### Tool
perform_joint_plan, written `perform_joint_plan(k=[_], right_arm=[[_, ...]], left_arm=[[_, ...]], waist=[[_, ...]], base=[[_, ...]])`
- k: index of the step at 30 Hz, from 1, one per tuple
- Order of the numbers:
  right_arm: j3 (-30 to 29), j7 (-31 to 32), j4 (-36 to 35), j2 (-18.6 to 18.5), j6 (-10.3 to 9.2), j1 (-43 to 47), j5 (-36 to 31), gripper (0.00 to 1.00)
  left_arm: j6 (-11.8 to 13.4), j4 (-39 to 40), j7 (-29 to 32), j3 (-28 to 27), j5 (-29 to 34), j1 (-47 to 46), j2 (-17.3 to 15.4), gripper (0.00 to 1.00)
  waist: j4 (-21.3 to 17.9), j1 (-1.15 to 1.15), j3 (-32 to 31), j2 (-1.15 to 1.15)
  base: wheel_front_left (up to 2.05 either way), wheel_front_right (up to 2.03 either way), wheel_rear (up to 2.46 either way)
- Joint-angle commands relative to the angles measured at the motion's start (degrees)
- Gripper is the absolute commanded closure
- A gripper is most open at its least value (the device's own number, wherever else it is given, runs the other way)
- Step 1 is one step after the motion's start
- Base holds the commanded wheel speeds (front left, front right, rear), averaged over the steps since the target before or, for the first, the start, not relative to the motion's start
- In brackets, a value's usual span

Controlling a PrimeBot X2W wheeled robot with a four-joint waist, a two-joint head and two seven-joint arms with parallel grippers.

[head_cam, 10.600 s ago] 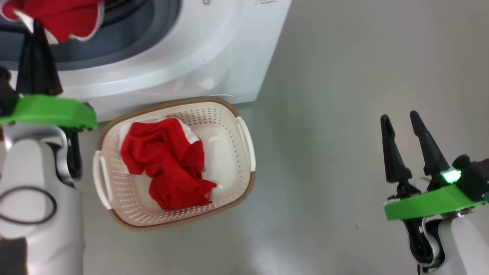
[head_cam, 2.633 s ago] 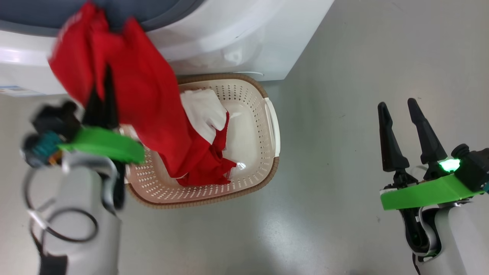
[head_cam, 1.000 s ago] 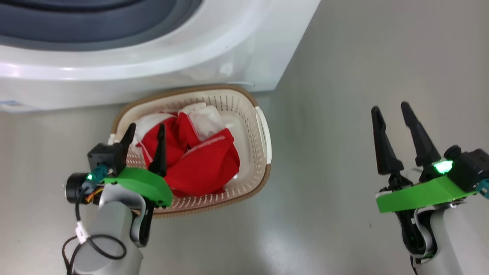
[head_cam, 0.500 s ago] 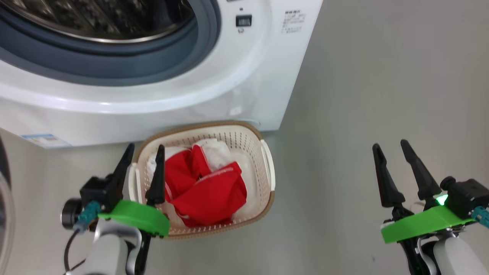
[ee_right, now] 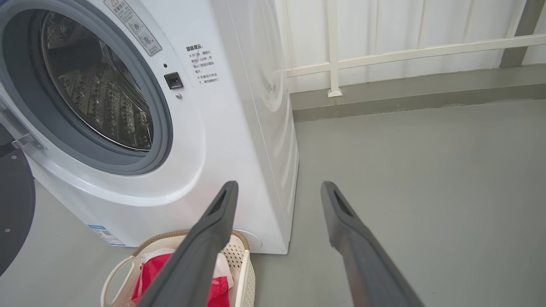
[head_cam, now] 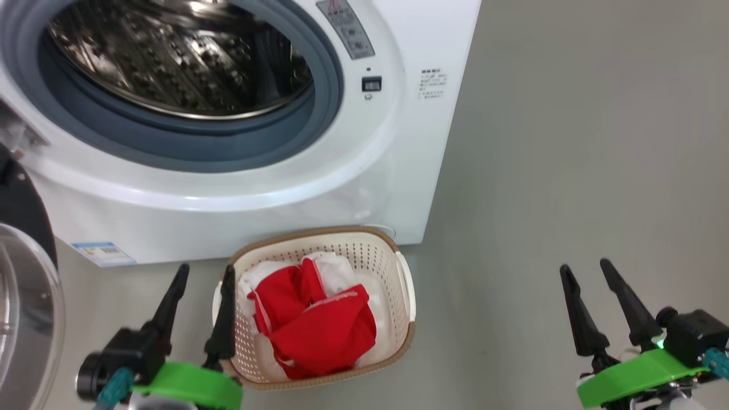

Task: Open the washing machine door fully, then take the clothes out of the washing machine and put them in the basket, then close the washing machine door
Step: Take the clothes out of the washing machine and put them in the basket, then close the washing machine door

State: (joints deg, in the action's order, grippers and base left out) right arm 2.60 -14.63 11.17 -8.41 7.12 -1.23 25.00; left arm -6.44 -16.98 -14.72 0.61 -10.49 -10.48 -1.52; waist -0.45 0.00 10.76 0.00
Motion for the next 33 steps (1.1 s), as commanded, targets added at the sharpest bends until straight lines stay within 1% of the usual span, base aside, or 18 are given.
perform_joint_plan(k=[1,7,17,23,33], right_arm=[[1.1,-0.4,-1.3,-1.0,0.36,0.6,-0.4,0.0],[0.6,-0.4,-1.3,-1.1,0.36,2.7,-0.4,0.0],[-0.6,-0.4,-1.6,-1.1,0.36,5.5,-0.4,0.0],[-1.4,-0.4,-1.8,-0.9,0.36,6.2,-0.5,0.0],[-1.2,-0.4,-1.7,-0.8,0.36,5.7,-0.6,0.0]], left_arm=[[-0.3,2.6,-0.3,-2.2,0.2,1.3,-1.4,0.0],[-0.3,5.6,-0.3,-3.8,0.3,5.4,-1.4,0.0],[1.1,10.0,-0.3,-5.6,-0.4,11.3,-1.4,0.0],[1.9,11.0,-0.3,-5.4,-0.6,11.9,-1.4,0.0],[2.0,11.5,-0.3,-4.8,-0.5,11.0,-1.4,0.0]], waist=[[0.2,0.0,-1.6,0.0],[0.3,0.0,-3.1,0.0],[0.5,0.0,-4.2,0.0],[0.9,0.0,-4.1,0.0],[1.2,0.0,-3.9,0.0]], base=[[0.0,0.0,0.0],[0.0,0.0,0.0],[0.0,0.0,0.0],[0.0,0.0,0.0],[0.0,0.0,0.0]])
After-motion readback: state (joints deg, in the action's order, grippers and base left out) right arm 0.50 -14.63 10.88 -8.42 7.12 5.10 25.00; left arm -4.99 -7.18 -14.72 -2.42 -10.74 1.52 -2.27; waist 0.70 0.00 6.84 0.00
